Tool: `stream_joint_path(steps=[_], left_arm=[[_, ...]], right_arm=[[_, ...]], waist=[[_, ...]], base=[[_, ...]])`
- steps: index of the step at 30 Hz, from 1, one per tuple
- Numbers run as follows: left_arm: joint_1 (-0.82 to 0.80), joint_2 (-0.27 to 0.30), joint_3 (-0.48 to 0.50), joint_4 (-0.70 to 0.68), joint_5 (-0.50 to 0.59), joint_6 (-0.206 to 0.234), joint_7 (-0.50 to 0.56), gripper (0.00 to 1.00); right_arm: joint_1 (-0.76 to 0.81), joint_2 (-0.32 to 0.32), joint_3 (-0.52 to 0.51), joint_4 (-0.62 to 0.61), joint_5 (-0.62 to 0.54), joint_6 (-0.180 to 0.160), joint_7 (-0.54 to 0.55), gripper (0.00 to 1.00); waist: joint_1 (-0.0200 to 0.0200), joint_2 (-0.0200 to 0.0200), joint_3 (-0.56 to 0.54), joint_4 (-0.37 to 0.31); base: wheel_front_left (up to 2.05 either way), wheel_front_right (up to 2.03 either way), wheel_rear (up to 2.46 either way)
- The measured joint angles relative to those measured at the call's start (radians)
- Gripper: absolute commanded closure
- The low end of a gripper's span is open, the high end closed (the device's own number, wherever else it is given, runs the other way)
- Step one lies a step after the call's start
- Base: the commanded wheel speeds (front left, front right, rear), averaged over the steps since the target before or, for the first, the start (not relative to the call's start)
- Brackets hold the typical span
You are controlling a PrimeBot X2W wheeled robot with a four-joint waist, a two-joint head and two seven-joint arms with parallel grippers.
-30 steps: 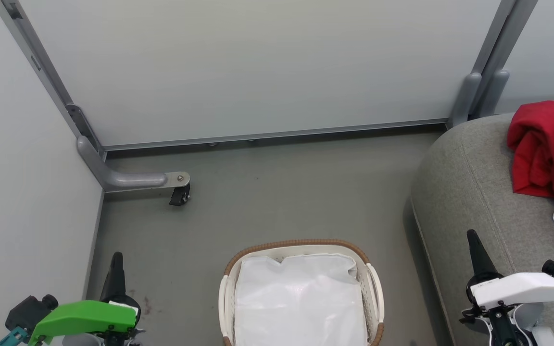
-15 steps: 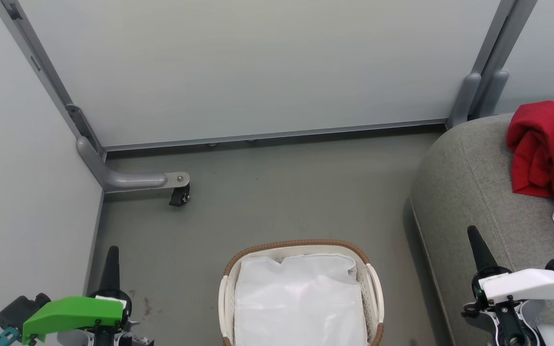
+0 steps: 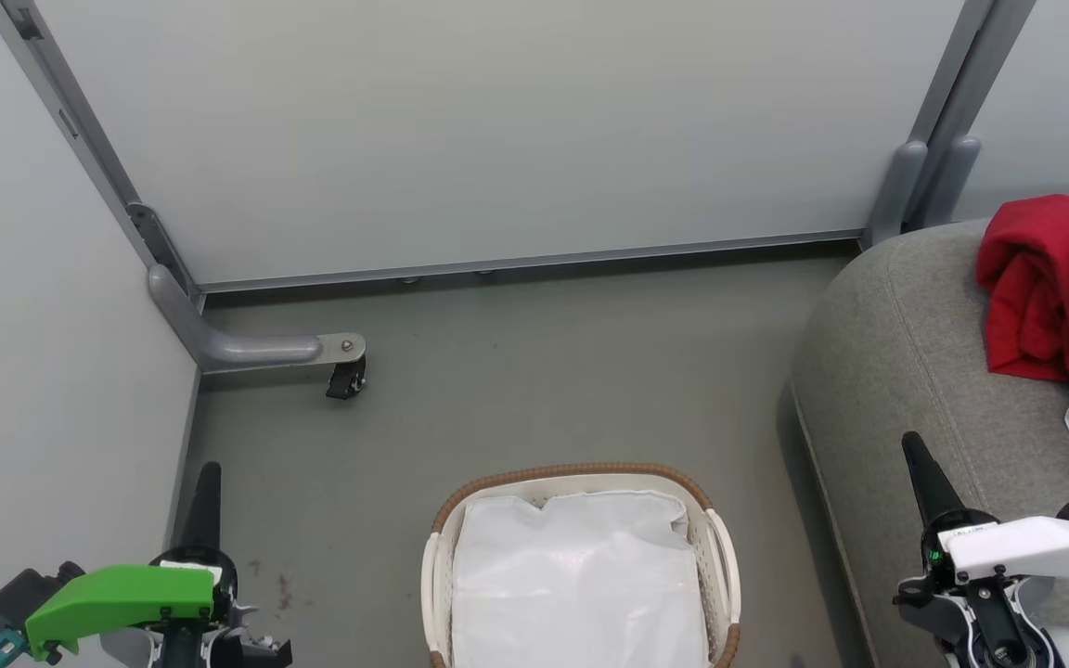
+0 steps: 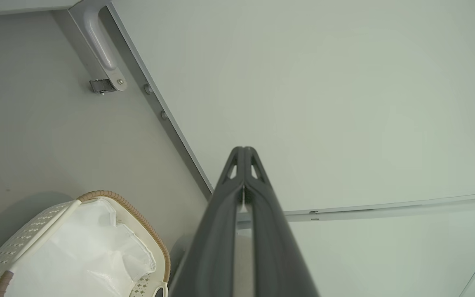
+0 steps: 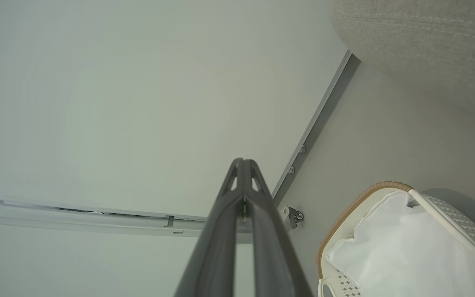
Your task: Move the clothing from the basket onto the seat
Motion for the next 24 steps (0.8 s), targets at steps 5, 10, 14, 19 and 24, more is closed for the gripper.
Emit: stream_joint_path(steps=[5,10,14,19,24], left_arm=[[-0.002,0.000,0.007,-0.003,-0.036,-0.001,0.011,1.00],[-0.009,0.000,0.014,-0.006,-0.075,-0.003,0.021,1.00],[-0.010,0.000,0.020,-0.008,-0.099,-0.004,0.030,1.00],[-0.013,0.000,0.026,-0.011,-0.134,-0.004,0.039,1.00],[-0.021,0.000,0.032,-0.015,-0.164,-0.005,0.048,1.00]], right_arm=[[-0.001,0.000,-0.003,-0.003,0.042,0.000,0.012,1.00],[-0.002,0.000,-0.006,-0.006,0.082,0.000,0.021,1.00],[-0.003,-0.001,-0.008,-0.008,0.110,0.000,0.029,1.00],[-0.005,-0.001,-0.010,-0.011,0.147,0.000,0.039,1.00],[-0.006,-0.001,-0.013,-0.014,0.180,0.000,0.048,1.00]], waist=[[0.0000,0.0000,0.000,0.000],[0.0000,0.0000,-0.001,-0.001],[0.0000,0.0000,-0.001,-0.001],[0.0000,0.0000,-0.001,-0.001],[0.0000,0.0000,-0.002,-0.002]], base=[[0.00,0.00,0.00],[0.00,0.00,0.00],[0.00,0.00,0.00],[0.00,0.00,0.00],[0.00,0.00,0.00]])
